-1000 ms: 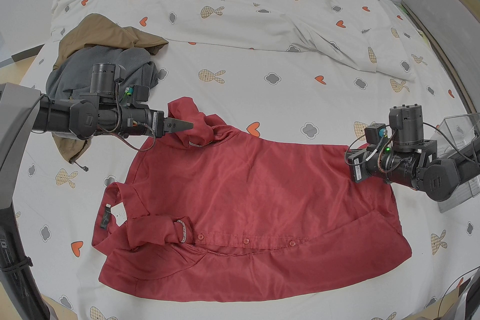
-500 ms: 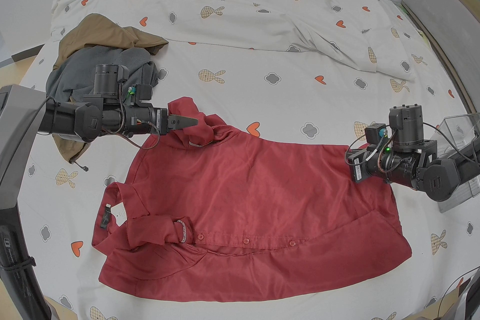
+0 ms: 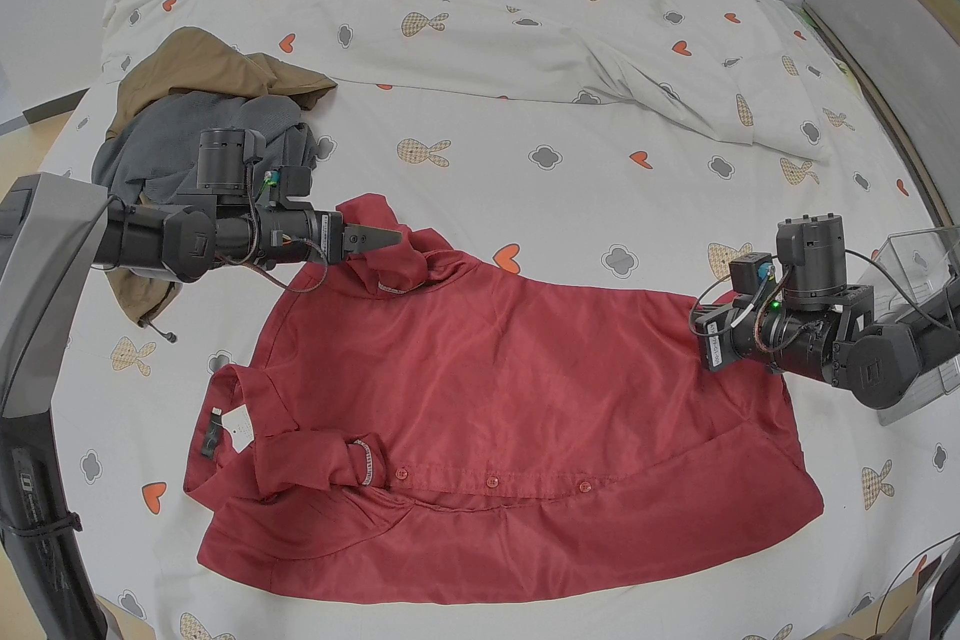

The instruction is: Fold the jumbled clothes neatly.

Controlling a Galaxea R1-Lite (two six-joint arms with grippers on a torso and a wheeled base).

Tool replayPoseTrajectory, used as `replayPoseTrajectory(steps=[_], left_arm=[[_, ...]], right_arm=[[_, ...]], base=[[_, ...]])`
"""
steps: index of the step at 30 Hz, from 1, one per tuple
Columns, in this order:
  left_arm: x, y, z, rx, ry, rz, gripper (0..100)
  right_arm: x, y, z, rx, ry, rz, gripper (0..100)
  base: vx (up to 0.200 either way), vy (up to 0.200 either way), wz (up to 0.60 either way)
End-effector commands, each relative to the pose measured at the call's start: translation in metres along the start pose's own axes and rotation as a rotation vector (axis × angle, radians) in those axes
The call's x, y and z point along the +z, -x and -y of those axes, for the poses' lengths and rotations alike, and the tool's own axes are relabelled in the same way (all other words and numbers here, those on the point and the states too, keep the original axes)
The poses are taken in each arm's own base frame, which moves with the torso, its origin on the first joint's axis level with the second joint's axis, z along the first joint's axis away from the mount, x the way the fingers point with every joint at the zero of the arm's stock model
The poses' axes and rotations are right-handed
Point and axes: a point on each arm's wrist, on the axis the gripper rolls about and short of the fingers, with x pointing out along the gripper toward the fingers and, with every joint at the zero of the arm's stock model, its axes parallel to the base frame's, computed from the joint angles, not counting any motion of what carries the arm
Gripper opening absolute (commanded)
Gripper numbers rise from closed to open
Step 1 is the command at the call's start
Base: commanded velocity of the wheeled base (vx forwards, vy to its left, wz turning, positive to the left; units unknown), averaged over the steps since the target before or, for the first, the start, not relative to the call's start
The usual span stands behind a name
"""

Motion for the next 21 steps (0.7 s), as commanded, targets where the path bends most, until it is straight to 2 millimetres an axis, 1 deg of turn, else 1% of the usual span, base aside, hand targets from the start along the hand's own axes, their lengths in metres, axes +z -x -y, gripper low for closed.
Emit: replayPoseTrajectory(steps=[1, 3, 4, 7, 9, 13, 14, 17, 18, 19, 20, 21], left_arm=[[-0.005, -0.013, -0.008, 0.001, 0.002, -0.003, 0], [-0.005, -0.013, -0.009, 0.001, 0.003, -0.004, 0], [-0.006, -0.021, -0.014, 0.003, 0.002, -0.001, 0], [-0.006, -0.021, -0.014, 0.003, 0.005, -0.001, 0], [-0.005, -0.018, -0.013, 0.004, 0.004, 0.002, 0], [0.003, -0.002, -0.004, 0.007, -0.002, 0.013, 0], [0.003, -0.002, -0.004, 0.007, -0.002, 0.013, 0], [0.004, 0.017, 0.007, 0.011, 0.001, 0.005, 0], [0.004, 0.017, 0.007, 0.011, 0.001, 0.005, 0], [0.003, 0.03, 0.013, 0.016, 0.004, -0.001, 0], [0.004, 0.037, 0.016, 0.019, 0.004, 0.001, 0], [0.006, 0.052, 0.024, 0.025, 0.005, 0.005, 0]], right_arm=[[0.0, 0.001, -0.002, 0.005, 0.001, 0.001, 0], [0.0, 0.001, -0.002, 0.005, 0.001, 0.001, 0], [-0.002, 0.001, -0.003, 0.0, 0.004, -0.007, 0], [-0.003, 0.001, -0.003, -0.015, 0.003, -0.01, 0], [-0.003, 0.001, -0.003, -0.017, 0.002, -0.01, 0], [-0.003, 0.002, -0.002, -0.02, -0.001, -0.009, 0], [-0.003, 0.002, -0.002, -0.02, -0.001, -0.009, 0], [0.0, 0.004, 0.003, -0.032, -0.008, 0.004, 0], [0.0, 0.004, 0.003, -0.032, -0.008, 0.004, 0], [0.002, 0.007, 0.006, -0.042, -0.017, 0.013, 0], [0.002, 0.007, 0.008, -0.048, -0.026, 0.012, 0], [0.003, 0.009, 0.013, -0.061, -0.045, 0.018, 0]], base=[[0.0, 0.0, 0.0], [0.0, 0.0, 0.0], [0.0, 0.0, 0.0], [0.0, 0.0, 0.0], [0.0, 0.0, 0.0], [0.0, 0.0, 0.0], [0.0, 0.0, 0.0], [0.0, 0.0, 0.0], [0.0, 0.0, 0.0], [0.0, 0.0, 0.0], [0.0, 0.0, 0.0], [0.0, 0.0, 0.0]])
